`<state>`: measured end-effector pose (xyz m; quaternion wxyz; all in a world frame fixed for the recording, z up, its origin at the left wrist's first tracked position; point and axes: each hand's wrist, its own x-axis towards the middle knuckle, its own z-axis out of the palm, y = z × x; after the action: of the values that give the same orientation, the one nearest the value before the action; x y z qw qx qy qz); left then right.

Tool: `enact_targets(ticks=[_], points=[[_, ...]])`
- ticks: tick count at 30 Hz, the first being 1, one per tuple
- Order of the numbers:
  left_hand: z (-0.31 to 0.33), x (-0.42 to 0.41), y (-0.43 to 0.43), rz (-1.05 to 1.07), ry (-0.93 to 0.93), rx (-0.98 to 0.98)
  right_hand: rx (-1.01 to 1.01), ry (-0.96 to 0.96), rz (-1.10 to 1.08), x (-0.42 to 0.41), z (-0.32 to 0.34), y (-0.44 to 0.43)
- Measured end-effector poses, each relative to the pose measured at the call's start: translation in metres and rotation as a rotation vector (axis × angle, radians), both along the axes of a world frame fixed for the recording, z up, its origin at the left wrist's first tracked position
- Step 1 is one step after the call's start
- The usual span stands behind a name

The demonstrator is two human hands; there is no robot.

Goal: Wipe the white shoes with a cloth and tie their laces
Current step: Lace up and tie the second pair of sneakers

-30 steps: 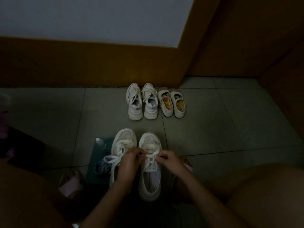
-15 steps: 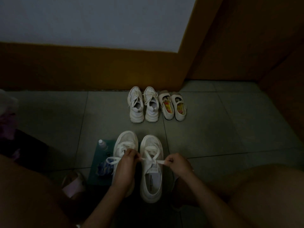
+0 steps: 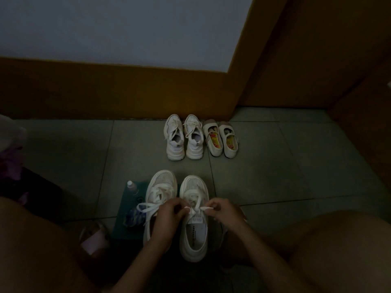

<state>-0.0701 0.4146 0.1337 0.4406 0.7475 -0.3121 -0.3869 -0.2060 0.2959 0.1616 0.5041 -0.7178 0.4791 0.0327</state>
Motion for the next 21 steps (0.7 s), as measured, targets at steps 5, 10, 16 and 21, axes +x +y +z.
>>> enact_targets(ticks=[5,10,16,21], points=[[-0.002,0.0,0.002,0.166,0.209,-0.023,-0.09,0.088,0.012,-0.002,-0.002,-0.001],[-0.009,-0.007,-0.001,0.225,0.357,-0.022,-0.117,0.177,0.004,-0.003,-0.01,0.0],[-0.007,-0.006,-0.006,0.334,0.614,-0.005,-0.094,0.194,-0.025,-0.002,-0.008,0.001],[-0.005,-0.009,-0.007,0.428,0.755,-0.033,-0.1,0.208,-0.022,-0.004,-0.011,0.0]])
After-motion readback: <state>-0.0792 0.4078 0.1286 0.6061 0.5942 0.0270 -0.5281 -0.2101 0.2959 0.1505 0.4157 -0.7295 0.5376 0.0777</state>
